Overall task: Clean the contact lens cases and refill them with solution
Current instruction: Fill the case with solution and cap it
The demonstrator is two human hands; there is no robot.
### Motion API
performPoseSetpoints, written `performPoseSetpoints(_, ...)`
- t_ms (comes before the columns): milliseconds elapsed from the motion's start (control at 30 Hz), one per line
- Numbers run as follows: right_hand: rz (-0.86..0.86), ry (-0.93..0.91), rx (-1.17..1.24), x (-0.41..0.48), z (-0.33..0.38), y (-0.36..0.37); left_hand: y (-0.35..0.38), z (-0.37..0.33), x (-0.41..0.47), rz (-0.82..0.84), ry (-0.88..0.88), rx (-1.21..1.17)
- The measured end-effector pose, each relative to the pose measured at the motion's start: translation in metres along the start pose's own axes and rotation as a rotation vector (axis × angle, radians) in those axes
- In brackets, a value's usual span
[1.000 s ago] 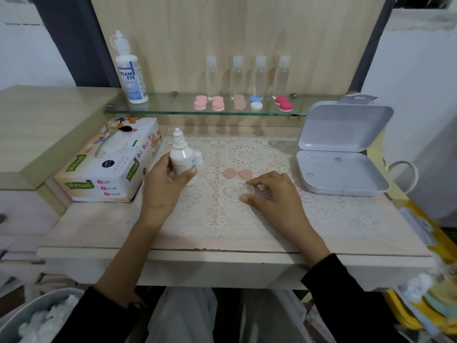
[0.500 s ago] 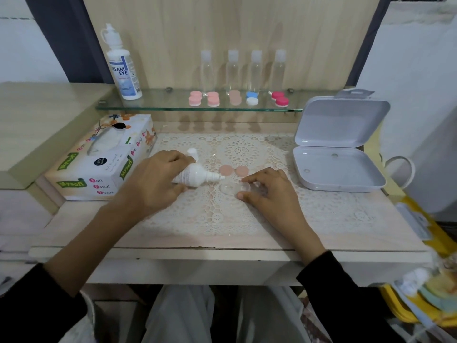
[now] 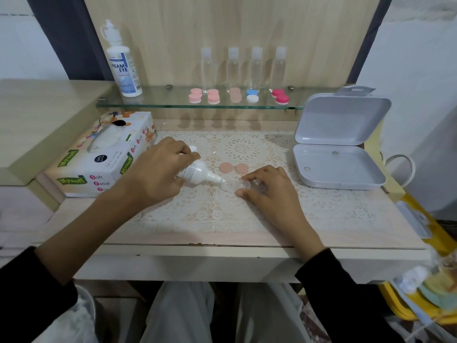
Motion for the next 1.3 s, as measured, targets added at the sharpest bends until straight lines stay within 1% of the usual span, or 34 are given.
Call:
performPoseSetpoints(367,-0.008,-0.01,0.003,-0.001,0.002,-0.001,-0.008,-0.005,0.007,-0.004,0.059,0.054)
performPoseSetpoints(867,-0.012,-0.002,0.01,-0.001,0.003,0.0,-0.018,-0.008,0.019,0.023,0.06,0.001)
performPoseSetpoints(1300,-0.012,0.0,0.005,-0.001,0.001,0.0,-0.022,-0.011,0.019,-0.011,0.086,0.014)
Point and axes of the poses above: each hand's wrist, its own x-axis towards the middle knuckle, its own y-axis out of the palm, z = x × y, the point moved 7 cm from there along x, towards the middle knuckle, and after that the axes turned 15 degrees about x, right-handed, at the moved point
